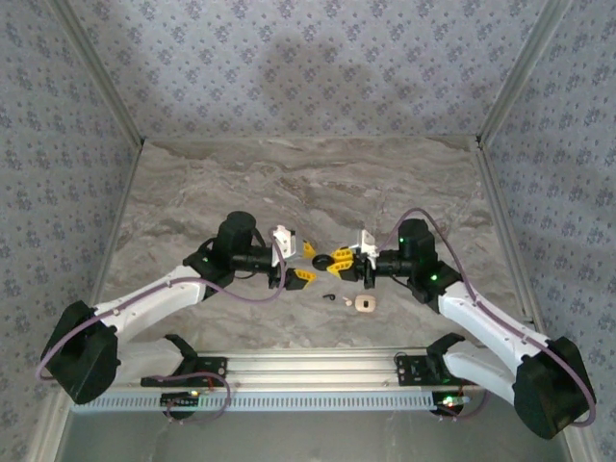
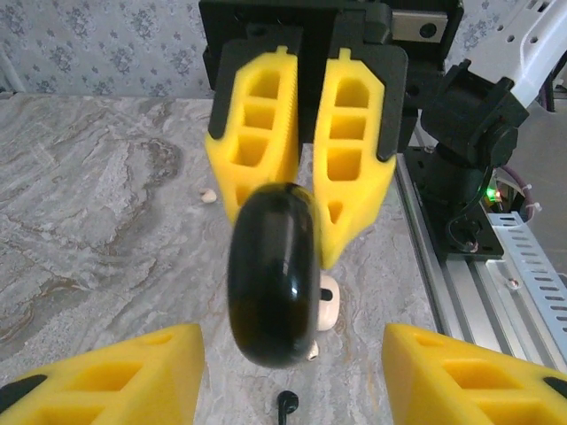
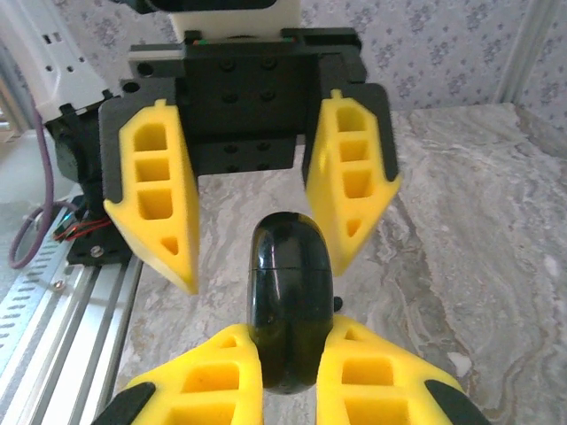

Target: Insert wireless bluetooth earbuds into charging case

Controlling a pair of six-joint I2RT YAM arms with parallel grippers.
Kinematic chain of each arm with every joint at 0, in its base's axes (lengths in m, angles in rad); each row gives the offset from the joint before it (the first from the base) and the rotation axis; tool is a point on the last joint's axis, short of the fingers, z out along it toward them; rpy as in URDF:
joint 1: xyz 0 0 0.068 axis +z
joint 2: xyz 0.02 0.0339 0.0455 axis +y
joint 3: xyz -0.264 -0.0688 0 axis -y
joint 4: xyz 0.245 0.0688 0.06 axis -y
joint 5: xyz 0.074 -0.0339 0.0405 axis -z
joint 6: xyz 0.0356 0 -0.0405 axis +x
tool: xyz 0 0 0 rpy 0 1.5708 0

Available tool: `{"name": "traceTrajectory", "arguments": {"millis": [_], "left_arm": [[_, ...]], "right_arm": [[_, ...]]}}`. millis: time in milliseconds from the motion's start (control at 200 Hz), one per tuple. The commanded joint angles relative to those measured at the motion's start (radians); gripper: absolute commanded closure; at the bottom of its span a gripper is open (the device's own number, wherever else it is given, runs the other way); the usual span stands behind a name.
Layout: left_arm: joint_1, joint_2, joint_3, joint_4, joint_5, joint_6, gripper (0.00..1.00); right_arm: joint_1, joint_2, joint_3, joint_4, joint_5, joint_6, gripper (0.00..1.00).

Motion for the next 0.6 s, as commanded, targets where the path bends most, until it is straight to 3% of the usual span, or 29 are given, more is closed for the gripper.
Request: {"name": "traceTrajectory", "arguments": {"millis": [0,345,595], "left_arm": [[-0.006,0.000,0.045,0.021,0.003,-0.005,0.44],[0.005,-0.062,0.007,0.028,-0.153,0.002,0.48],[0.035,-0.113,-0.025,0.072,-0.180,-0.022,0.48]], "right_arm": [[0.012,0.016,0.046,-0.037,-0.053,-0.040,0.86],[0.021,0.015,0.059,-0.108,-0.086,-0.093,0.86],[0.019,0.008,0.050,-0.137,-0.073,-0.102,0.87]]}}
